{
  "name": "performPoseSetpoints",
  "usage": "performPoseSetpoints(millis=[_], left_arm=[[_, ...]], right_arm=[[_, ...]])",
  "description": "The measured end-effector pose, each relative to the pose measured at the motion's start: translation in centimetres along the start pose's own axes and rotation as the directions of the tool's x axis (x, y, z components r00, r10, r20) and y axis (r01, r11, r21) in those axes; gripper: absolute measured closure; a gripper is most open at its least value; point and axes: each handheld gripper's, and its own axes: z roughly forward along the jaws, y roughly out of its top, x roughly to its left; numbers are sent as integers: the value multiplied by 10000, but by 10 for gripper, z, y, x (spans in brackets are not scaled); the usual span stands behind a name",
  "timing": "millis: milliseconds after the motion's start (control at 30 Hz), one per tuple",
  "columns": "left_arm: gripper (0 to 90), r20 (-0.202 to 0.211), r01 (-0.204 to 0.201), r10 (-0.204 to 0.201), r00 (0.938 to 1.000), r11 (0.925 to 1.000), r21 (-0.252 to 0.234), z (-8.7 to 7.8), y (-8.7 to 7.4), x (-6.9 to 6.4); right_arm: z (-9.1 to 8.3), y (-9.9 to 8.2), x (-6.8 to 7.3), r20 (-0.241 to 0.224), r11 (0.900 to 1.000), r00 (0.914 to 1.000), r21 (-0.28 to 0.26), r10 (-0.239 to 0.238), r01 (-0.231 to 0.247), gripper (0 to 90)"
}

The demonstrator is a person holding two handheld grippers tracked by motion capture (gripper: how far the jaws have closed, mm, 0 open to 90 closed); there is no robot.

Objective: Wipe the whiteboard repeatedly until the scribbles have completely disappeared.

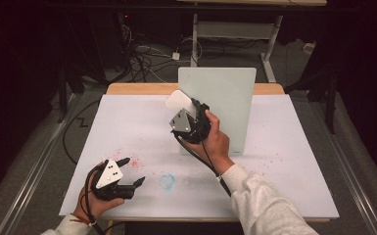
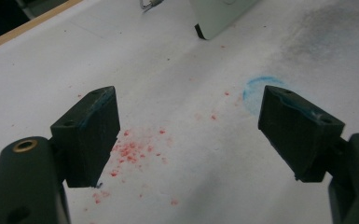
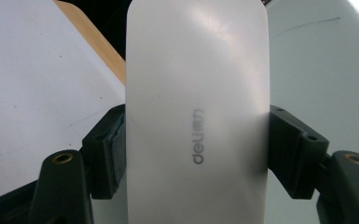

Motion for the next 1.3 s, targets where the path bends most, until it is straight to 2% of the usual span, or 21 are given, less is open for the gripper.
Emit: performPoseSetpoints(millis=[33,133,167,200,233,267,300,400,433,500,567,600,633,700,733,800,867,1000,1167,1200,1300], left_arm=[[199,13,35,-35,10000,10000,-13,0,0,0],[199,12,-1,1,10000,10000,-11,0,0,0],[199,20,11,-11,10000,10000,-35,0,0,0],[199,22,13,-13,10000,10000,-25,0,0,0],[199,17,-2,2,10000,10000,-4,1,0,0],[199,26,11,-11,10000,10000,3,1,0,0],[199,32,22,-22,10000,10000,-9,1,0,0],[199,31,29,-29,10000,10000,-5,1,0,0],[199,22,10,-10,10000,10000,14,1,0,0],[199,31,3,-3,10000,10000,29,1,0,0],[199,31,8,-8,10000,10000,5,1,0,0],[199,32,-1,1,10000,10000,5,1,0,-1],[199,36,-8,8,10000,10000,16,1,0,-1],[199,29,-13,12,10000,10000,24,1,0,-1],[199,36,1,-1,10000,10000,2,1,0,0],[199,-3,-1,1,10000,10000,8,0,0,0],[199,1,21,-21,10000,10000,-5,0,-1,0],[199,-13,27,-27,10000,10000,-12,0,-1,0],[199,-21,81,-81,10000,9999,62,2,-1,1],[199,-25,101,-100,9999,9999,53,2,-2,1],[199,-51,135,-135,9999,9999,28,0,-3,1]], right_arm=[[0,1,-3,-118,10000,9999,4,10,-10,310],[0,4,-13,180,9999,9997,-24,148,-147,310],[1,6,-22,275,9992,9989,-111,378,-375,310],[1,11,-38,472,9967,9957,-176,794,-786,310],[1,11,-38,472,9967,9957,-176,794,-786,310],[1,15,-55,808,9934,9901,-191,1143,-1132,310],[1,15,-55,808,9934,9901,-191,1143,-1132,310],[0,16,-74,961,9841,9794,-275,1776,-1757,310],[0,16,-75,980,9825,9776,-281,1861,-1842,310],[0,16,-71,1123,9861,9796,-190,1664,-1654,310],[1,15,-64,985,9867,9818,-222,1624,-1610,310],[1,15,-59,945,9887,9842,-203,1495,-1482,310],[2,15,-50,892,9937,9897,-144,1123,-1115,310],[2,14,-45,775,9944,9914,-129,1052,-1045,310],[1,10,-38,599,9961,9943,-77,879,-876,310],[0,8,-35,531,9964,9950,-67,851,-848,310],[-2,-3,-24,351,9984,9978,66,566,-569,310],[-6,-17,-18,64,9987,9988,161,477,-478,310],[-7,-18,-26,-91,9982,9982,107,588,-587,310],[-7,-13,-35,70,9963,9963,5,858,-858,310],[-5,-6,-51,353,9939,9933,-121,1100,-1096,310]])
